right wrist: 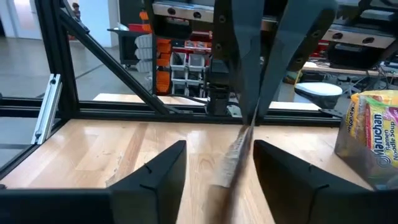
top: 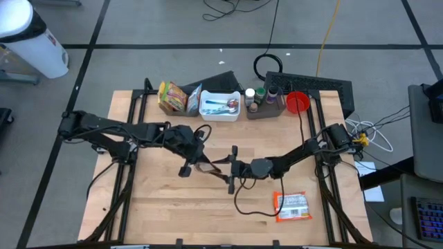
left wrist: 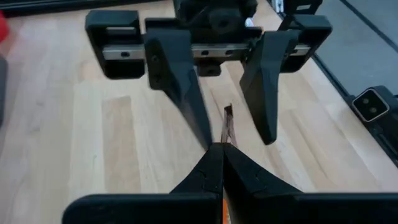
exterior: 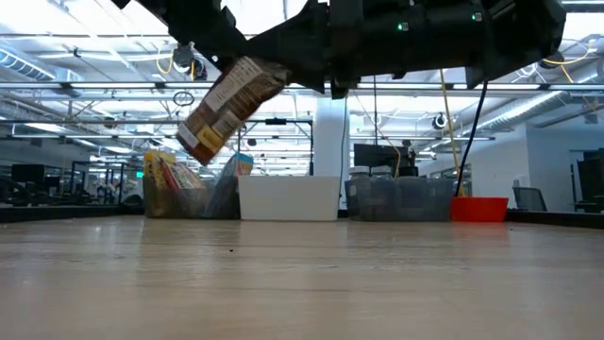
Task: Pick & Place Food Item
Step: Put the orange seasoning bag into the right black bin
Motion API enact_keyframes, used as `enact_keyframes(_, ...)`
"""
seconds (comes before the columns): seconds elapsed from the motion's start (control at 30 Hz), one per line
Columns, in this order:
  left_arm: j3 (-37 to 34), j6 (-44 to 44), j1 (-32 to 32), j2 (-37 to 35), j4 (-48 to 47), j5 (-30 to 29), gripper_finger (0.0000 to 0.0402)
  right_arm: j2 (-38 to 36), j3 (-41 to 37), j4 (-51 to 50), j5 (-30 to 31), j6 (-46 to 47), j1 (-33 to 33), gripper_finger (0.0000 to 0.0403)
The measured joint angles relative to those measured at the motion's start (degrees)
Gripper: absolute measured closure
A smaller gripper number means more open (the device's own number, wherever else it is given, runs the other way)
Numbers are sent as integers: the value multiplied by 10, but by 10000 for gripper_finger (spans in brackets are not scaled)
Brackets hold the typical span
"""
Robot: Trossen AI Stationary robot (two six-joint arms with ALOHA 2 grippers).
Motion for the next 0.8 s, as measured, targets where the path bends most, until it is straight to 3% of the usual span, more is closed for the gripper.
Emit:
enact_keyframes(0.63,-9,-1,0,0,-5,-10,401,0,0,-30,8,0,-3,393)
enact_keyframes(0.8,-9,-1,1,0,-6,-12,401,0,0,-35,32,0,-3,401)
